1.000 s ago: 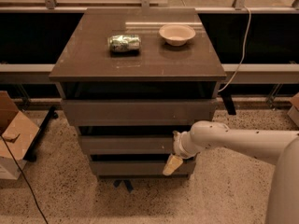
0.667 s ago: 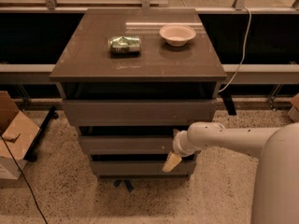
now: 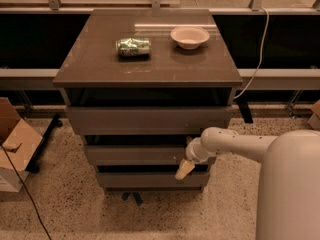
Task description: Open middle drawer
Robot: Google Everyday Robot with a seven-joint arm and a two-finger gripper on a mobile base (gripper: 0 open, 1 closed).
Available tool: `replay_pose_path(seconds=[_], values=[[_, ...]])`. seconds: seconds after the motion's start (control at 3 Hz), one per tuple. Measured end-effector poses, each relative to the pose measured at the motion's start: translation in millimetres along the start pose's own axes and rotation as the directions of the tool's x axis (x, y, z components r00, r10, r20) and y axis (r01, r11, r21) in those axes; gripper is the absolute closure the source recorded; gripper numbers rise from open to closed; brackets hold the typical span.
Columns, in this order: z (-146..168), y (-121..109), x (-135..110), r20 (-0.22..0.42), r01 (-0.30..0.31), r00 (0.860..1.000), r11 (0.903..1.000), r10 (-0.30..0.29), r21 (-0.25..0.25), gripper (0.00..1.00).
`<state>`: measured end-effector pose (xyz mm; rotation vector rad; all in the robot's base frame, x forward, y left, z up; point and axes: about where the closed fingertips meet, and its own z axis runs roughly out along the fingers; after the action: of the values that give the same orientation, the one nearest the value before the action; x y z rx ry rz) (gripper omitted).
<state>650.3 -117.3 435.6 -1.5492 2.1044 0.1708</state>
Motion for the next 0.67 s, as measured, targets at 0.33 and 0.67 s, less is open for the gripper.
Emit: replay_pose_path(seconds=[0.33,0.67], values=[[15.3,-9.2,6.6,0.01,-0.017,1.0,0.9996,0.017,-0.024,0.0],[29.1,-13.8,17.2,0.018,-0.055,0.998,0.9966,0.056,-0.061,0.17]])
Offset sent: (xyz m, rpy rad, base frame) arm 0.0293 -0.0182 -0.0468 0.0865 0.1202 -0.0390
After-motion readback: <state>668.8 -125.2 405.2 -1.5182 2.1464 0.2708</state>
